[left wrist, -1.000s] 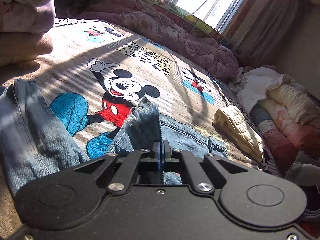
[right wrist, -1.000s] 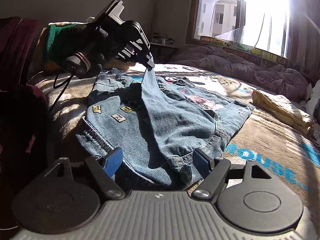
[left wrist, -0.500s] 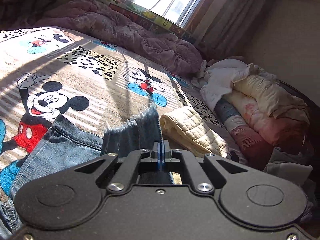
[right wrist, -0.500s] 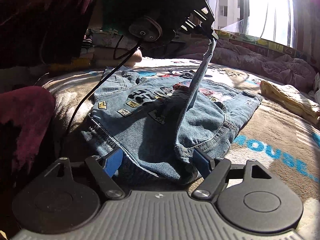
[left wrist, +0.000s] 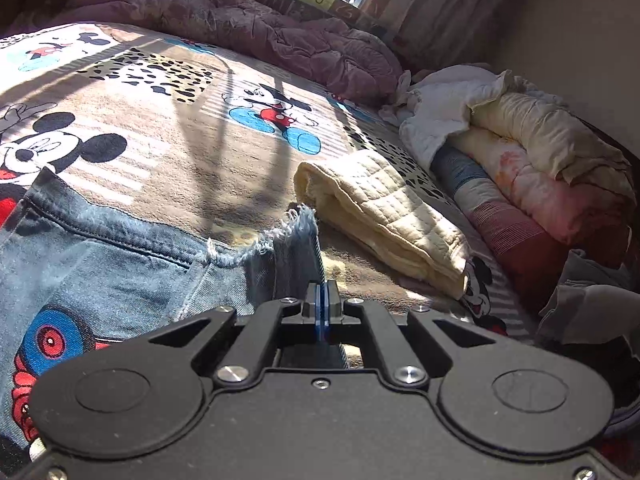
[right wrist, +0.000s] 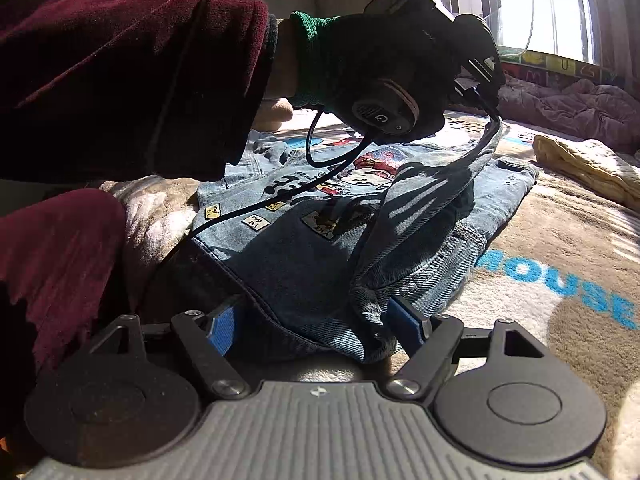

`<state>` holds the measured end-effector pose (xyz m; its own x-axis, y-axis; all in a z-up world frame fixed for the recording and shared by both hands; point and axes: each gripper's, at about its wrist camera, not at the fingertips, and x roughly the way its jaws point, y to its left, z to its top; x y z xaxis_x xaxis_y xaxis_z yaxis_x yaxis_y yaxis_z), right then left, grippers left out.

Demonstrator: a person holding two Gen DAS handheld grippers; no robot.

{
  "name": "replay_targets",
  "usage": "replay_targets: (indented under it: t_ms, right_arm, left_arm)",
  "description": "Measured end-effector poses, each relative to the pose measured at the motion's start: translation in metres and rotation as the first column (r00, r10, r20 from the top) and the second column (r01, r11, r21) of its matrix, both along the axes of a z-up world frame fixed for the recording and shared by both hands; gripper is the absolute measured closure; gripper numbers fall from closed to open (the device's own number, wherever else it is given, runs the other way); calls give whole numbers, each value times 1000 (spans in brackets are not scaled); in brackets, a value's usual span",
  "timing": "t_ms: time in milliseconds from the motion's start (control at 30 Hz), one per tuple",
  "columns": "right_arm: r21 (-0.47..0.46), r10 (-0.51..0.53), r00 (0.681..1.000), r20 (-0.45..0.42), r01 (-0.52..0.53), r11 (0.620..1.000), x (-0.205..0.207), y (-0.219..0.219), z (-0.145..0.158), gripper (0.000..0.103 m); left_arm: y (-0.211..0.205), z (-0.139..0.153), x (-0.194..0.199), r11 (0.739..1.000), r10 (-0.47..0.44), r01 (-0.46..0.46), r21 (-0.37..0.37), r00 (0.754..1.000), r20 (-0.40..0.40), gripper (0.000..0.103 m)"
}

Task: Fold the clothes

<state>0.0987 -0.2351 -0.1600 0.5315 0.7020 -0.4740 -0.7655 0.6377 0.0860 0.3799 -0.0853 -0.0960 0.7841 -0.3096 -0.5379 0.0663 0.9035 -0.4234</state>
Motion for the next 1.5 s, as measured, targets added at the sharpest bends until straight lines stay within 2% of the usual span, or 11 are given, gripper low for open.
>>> replay_targets:
  t_ms: [667, 733, 767, 833, 933, 1100, 1200, 1233, 1300, 1400, 1500]
  right_arm:
    - [-24, 23, 1000, 1, -23, 999, 1, 1, 4, 26]
    - [-33, 27, 1000, 3, -27, 999, 1, 2, 5, 26]
    - [-37, 30, 1000, 4, -30, 999, 1, 2, 6, 26]
    - [-47, 35, 999, 5, -35, 998, 0, 1, 9, 26]
    - [-50, 35, 999, 6, -35, 998, -2, -8, 17, 27]
    - [16, -36, 997, 70, 34, 999, -3, -27, 36, 31]
    - [43, -92, 984, 150, 87, 995, 4, -13, 39, 35]
    - [42, -96, 981, 171, 90, 995, 5, -6, 39, 35]
    - [-25, -68, 983, 172, 73, 997, 11, 15, 31, 36]
    - [-110, -33, 994, 105, 44, 993, 17, 37, 15, 36]
    - [-117, -28, 996, 89, 38, 992, 14, 42, 10, 35]
  left_arm:
    - [-39, -51, 27, 983, 8, 8, 181, 996, -88, 103]
    - [-41, -50, 29, 983, -18, 37, 180, 994, -105, 92]
    - [-40, -46, 30, 985, -47, 65, 158, 992, -114, 73]
    - [-33, -33, 24, 990, -74, 85, 113, 993, -97, 57]
    - [-20, -8, 7, 992, -111, 113, 64, 993, -35, 57]
    - [-17, -9, -8, 975, -145, 145, 170, 989, -15, 58]
    - [-15, -10, -16, 959, -166, 163, 233, 986, -5, 60]
    - [-14, -10, -19, 952, -174, 168, 254, 985, -2, 65]
    - [-13, -10, -25, 938, -188, 179, 296, 982, 4, 70]
    - [-19, -13, -21, 913, -214, 201, 354, 977, -4, 77]
    - [-36, -19, 2, 886, -232, 226, 405, 972, -33, 77]
